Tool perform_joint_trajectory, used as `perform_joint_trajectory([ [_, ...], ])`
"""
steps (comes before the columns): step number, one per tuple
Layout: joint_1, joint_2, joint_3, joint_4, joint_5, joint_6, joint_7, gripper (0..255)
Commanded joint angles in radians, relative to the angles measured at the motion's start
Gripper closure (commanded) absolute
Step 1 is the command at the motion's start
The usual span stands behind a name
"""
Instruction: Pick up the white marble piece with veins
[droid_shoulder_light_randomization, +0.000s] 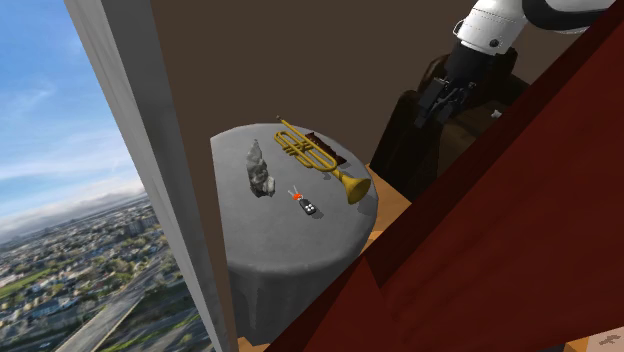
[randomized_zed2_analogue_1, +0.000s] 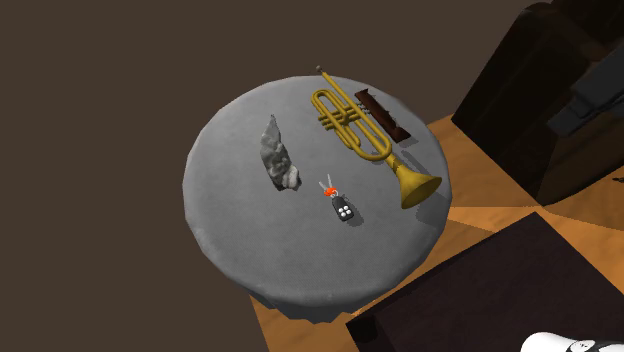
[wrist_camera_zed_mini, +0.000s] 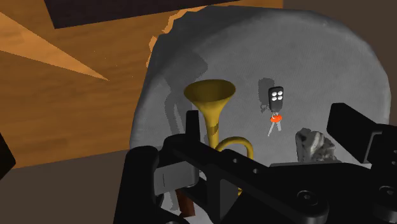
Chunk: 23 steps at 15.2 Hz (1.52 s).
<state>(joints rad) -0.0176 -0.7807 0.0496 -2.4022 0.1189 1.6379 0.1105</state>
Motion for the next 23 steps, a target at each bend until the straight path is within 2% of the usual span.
perform_joint_trajectory([
  [1, 0.000, 0.000, 0.000, 0.000, 0.000, 0.000, 0.000, 0],
  [7, 0.014, 0.145, 0.131, -0.001, 0.016, 0.176, 0.123, 0],
  [13, 0.007, 0.336, 0.259, 0.054, -0.020, 0.334, 0.262, 0],
  [18, -0.012, 0.526, 0.358, 0.140, -0.111, 0.436, 0.407, 0],
  [23, -0.018, 0.740, 0.432, 0.266, -0.269, 0.492, 0.580, 0],
])
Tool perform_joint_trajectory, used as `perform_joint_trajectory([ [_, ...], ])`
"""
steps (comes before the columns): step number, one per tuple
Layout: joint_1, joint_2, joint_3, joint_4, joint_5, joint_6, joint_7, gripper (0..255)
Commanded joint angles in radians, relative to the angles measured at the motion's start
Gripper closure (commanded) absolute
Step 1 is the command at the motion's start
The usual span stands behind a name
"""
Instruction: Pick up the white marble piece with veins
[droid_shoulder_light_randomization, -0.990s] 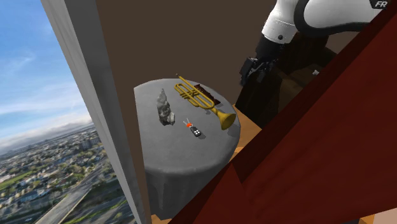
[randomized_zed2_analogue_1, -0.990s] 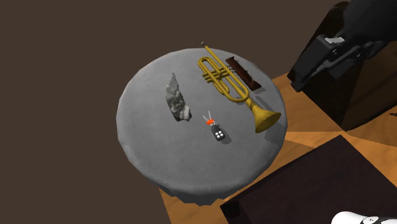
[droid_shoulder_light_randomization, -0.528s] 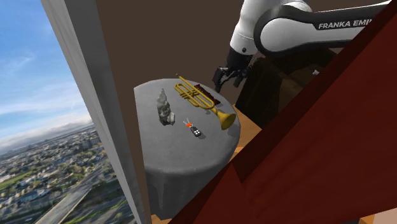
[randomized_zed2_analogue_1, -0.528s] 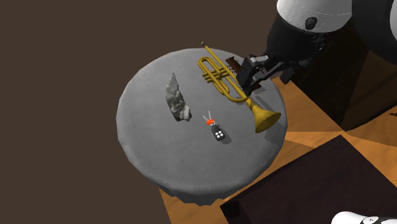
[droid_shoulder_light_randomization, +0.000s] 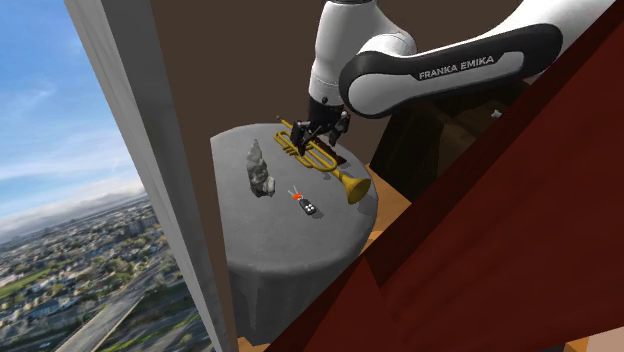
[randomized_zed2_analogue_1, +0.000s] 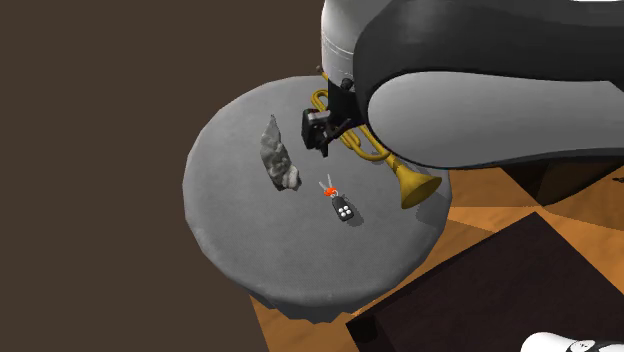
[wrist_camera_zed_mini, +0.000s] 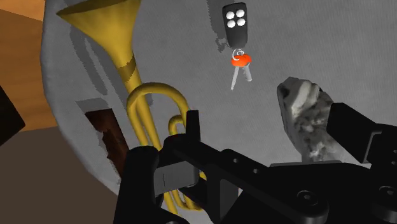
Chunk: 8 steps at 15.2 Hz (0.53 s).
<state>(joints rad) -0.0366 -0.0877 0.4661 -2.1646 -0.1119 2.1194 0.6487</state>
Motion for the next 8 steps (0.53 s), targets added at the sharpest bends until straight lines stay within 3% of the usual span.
perform_joint_trajectory([
  [1, 0.005, 0.093, 0.024, 0.059, -0.075, 0.014, 0.079, 0],
  [8, 0.098, 0.413, 0.014, 0.317, -0.325, -0.017, 0.294, 0],
])
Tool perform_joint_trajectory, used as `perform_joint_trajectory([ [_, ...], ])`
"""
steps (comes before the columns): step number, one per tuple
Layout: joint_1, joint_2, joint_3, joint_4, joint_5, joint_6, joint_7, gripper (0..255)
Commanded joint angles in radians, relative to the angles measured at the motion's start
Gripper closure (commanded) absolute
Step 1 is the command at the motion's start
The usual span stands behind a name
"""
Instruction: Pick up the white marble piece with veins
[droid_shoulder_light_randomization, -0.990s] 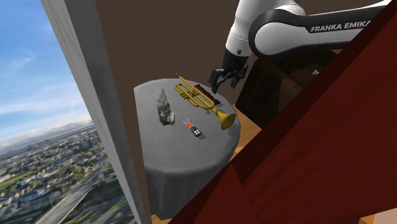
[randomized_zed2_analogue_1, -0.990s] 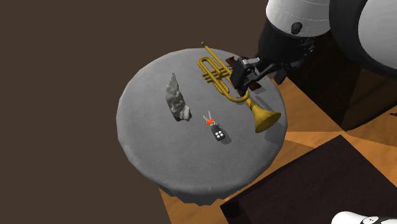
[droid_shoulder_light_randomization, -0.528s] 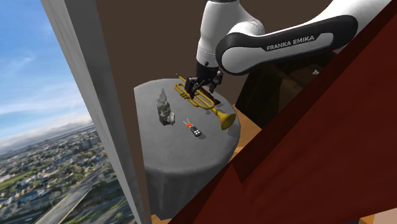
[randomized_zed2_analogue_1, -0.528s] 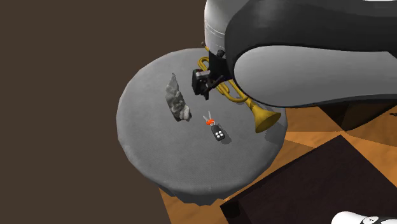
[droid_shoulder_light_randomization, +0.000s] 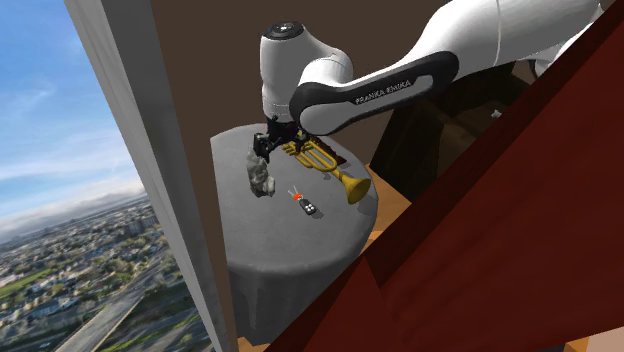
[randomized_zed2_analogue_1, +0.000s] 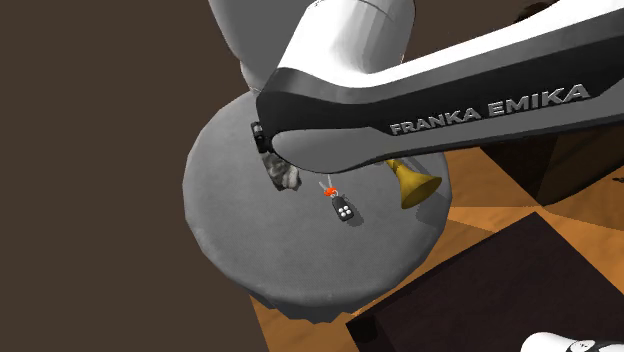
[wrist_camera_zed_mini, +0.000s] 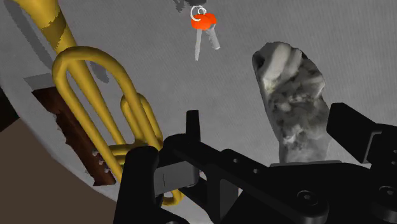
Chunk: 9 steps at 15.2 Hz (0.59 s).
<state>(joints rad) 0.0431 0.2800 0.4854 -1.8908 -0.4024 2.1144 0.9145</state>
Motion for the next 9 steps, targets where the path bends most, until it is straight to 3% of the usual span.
perform_joint_trajectory([
  [1, 0.038, 0.090, -0.014, 0.087, -0.062, -0.022, 0.049, 0],
  [6, 0.143, 0.311, -0.067, 0.331, -0.171, -0.089, 0.117, 0],
  [9, 0.147, 0.330, -0.075, 0.321, -0.183, -0.062, 0.130, 0],
])
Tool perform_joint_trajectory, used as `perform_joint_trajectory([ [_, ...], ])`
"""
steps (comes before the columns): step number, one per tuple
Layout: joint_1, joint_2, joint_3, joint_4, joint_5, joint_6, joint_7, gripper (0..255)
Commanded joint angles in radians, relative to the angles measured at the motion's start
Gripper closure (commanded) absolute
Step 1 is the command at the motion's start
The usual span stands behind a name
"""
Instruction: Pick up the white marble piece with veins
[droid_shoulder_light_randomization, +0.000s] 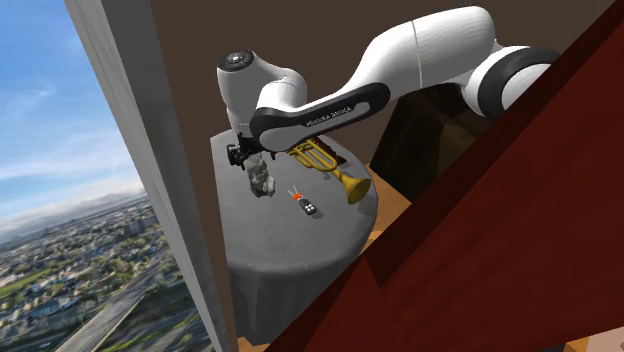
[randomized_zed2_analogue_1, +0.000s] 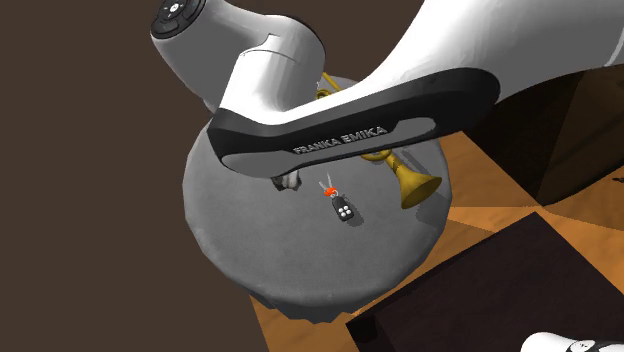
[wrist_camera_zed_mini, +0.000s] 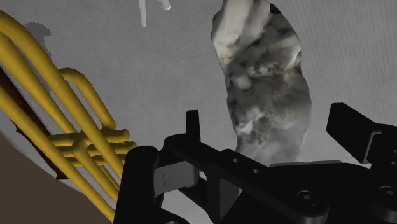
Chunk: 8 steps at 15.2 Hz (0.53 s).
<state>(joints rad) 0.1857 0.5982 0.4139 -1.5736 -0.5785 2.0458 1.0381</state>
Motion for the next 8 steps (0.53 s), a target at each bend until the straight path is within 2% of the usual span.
perform_joint_trajectory([
  [1, 0.005, 0.018, -0.006, 0.001, -0.011, 0.015, 0.011, 0],
  [7, 0.010, 0.043, -0.015, -0.007, -0.026, 0.045, 0.026, 0],
  [8, 0.010, 0.044, -0.015, -0.007, -0.026, 0.045, 0.027, 255],
])
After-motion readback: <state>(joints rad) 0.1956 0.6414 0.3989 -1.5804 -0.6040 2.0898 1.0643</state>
